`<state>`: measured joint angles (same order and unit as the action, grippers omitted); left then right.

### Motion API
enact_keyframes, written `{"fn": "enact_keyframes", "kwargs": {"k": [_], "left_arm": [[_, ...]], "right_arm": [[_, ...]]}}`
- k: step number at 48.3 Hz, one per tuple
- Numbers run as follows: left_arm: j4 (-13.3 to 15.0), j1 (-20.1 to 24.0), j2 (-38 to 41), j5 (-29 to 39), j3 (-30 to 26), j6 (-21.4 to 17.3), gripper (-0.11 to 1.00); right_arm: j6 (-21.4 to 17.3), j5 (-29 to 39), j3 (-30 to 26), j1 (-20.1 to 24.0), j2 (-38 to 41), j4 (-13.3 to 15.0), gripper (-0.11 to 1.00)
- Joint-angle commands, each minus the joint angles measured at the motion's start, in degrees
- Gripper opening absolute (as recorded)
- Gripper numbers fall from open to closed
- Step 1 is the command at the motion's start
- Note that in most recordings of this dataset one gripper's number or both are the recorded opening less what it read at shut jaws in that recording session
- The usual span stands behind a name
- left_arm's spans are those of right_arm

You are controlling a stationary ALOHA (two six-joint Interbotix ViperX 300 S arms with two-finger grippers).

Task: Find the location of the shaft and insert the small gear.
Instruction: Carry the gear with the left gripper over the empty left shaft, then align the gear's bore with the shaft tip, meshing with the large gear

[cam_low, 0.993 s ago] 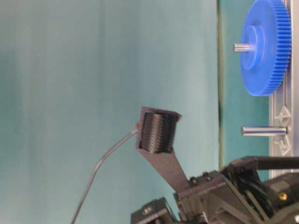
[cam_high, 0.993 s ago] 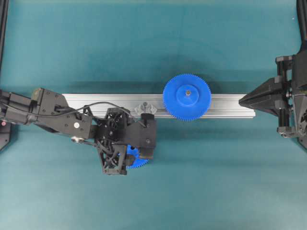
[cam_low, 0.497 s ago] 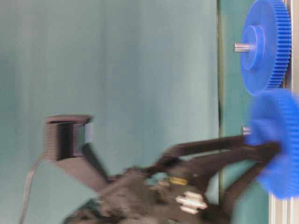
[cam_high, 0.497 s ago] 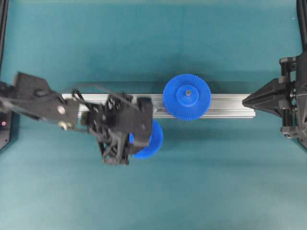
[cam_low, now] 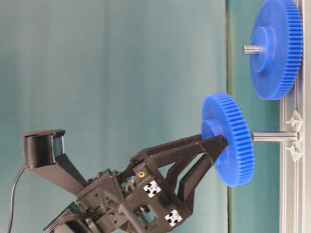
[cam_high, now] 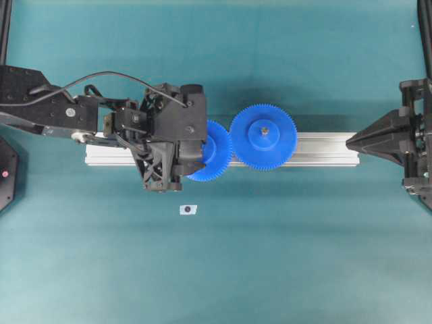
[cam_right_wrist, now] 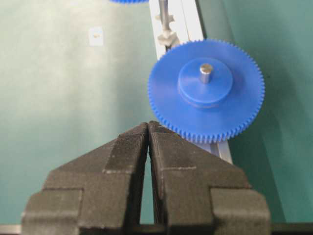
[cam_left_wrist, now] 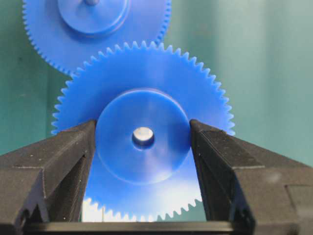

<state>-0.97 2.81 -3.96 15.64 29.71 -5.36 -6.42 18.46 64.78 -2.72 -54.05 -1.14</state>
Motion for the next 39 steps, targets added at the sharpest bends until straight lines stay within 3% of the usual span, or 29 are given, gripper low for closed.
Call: {"fn": "enact_keyframes", "kwargs": {"k": [1,39], "left_arm": [[-0.09,0.97,0.09,-0.26,-1.05,-0.26,0.65],[-0.09,2.81,4.57,-0.26,-1.67,-0.44,0.65]], "right_arm": [[-0.53,-0.44,-0.26,-0.09,-0.18,-0.09,0.12],[-0.53,-0.44,0.35,-1.49,-2.02,-0.09,0.12]]}}
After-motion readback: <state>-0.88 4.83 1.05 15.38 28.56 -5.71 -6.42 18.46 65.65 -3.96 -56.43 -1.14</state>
